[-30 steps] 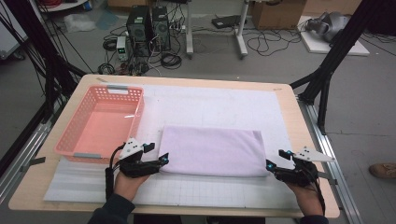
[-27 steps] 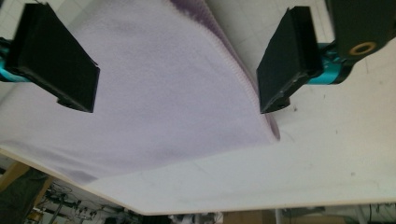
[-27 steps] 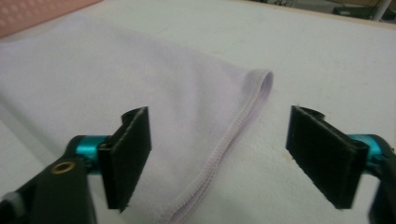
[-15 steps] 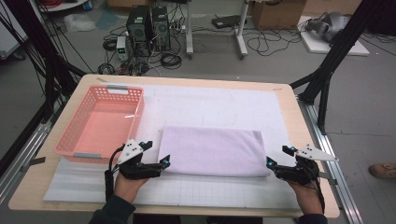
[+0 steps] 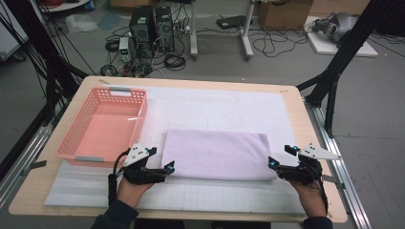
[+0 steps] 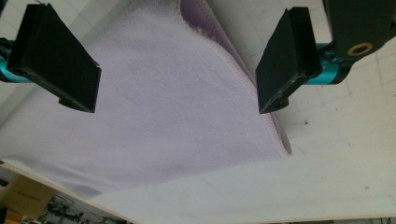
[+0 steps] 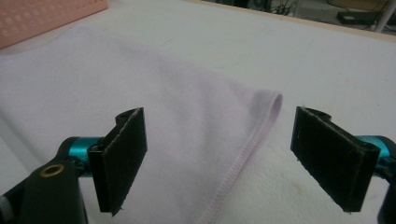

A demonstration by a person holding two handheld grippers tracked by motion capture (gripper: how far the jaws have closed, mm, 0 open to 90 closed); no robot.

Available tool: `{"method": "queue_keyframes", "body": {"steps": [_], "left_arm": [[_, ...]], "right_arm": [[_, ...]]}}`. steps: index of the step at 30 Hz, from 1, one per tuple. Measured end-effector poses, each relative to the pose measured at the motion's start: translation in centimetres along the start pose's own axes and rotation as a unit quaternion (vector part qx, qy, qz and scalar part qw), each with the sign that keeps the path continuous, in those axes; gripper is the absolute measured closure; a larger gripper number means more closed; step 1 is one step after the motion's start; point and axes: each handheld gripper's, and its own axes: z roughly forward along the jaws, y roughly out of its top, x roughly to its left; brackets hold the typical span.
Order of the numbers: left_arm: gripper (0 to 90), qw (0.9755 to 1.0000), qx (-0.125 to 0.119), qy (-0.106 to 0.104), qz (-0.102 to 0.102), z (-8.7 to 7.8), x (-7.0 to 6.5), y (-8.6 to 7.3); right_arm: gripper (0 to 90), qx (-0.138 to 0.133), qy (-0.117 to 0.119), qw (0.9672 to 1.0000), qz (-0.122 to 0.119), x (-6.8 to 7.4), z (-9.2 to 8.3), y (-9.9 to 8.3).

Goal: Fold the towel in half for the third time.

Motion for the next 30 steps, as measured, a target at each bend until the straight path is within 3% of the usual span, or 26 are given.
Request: {"method": "queue_keyframes", "body": {"steps": [6, 10, 13, 17, 26, 30], "left_arm": [[26.2, 0.9996, 0.029, 0.006, -0.004, 0.1, 0.0, -0.6], [27.6, 0.9991, 0.039, 0.010, -0.013, 0.3, -0.1, -0.9], [28.8, 0.9987, 0.049, 0.010, -0.014, 0.3, 0.0, -1.1], [32.5, 0.9973, 0.069, 0.014, -0.021, 0.4, 0.1, -1.3], [41.4, 0.9942, 0.102, 0.010, -0.032, 0.8, 0.1, -1.9], [45.3, 0.9938, 0.105, 0.015, -0.033, 0.7, -0.1, -2.0]], "right_arm": [[17.3, 0.008, 0.025, 0.9996, -0.004, 0.5, 1.6, 0.9], [17.6, 0.016, 0.053, 0.9985, -0.004, 1.1, 3.3, 2.2], [17.5, 0.022, 0.065, 0.9975, -0.018, 1.8, 5.2, 3.4], [17.5, 0.038, 0.084, 0.9951, -0.035, 3.2, 7.9, 5.2], [17.6, 0.060, 0.108, 0.9902, -0.066, 5.8, 12.0, 8.3], [17.5, 0.075, 0.119, 0.9872, -0.076, 6.9, 14.1, 9.5]]}}
